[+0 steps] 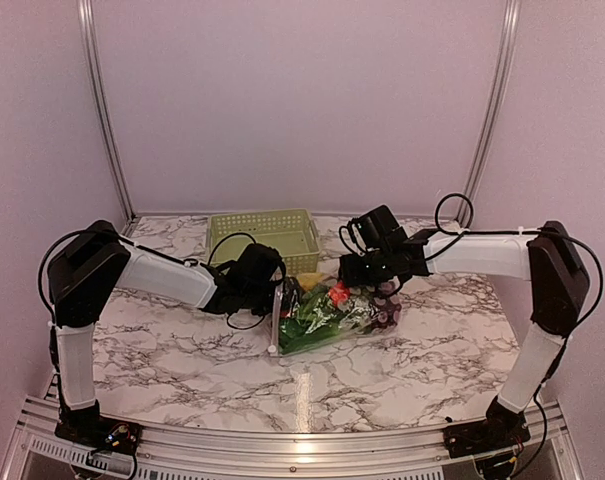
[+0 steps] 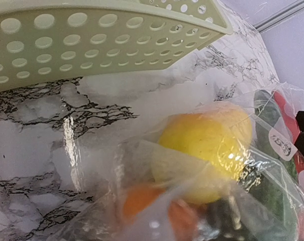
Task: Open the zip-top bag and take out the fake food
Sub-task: Adjust the zipper food storage bag at the center of the board, then pick up the fake fruit from the zipper food storage bag.
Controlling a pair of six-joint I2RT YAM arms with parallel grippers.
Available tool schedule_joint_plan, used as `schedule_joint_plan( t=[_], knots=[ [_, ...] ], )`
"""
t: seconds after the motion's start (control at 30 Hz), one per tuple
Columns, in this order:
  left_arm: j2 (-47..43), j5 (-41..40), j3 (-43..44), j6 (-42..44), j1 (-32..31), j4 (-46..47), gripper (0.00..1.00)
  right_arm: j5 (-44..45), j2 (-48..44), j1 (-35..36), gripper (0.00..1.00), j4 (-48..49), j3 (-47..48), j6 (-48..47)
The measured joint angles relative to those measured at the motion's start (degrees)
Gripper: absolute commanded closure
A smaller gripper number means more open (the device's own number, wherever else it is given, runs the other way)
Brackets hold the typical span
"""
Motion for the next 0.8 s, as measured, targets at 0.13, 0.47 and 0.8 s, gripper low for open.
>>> schedule_joint_plan(
  t=[0.13,0.47,0.8],
  knots=[
    [0.5,-1.7,0.7,0.0,-0.3,-1.0,0.25,-0.1,0.3,-0.2,0.38,0.4,0.1,0.0],
    [3.0,-4.3,3.7,0.9,-0.6,-1.1,0.48,-1.1,0.9,-1.9,0.32,0.3,0.5,0.0],
    [-1.7,-6.8,-2.0,1.2,-0.9,-0.1,0.60,-2.1,1.2,-3.5,0.32,-0.5,1.2,-0.4]
  ],
)
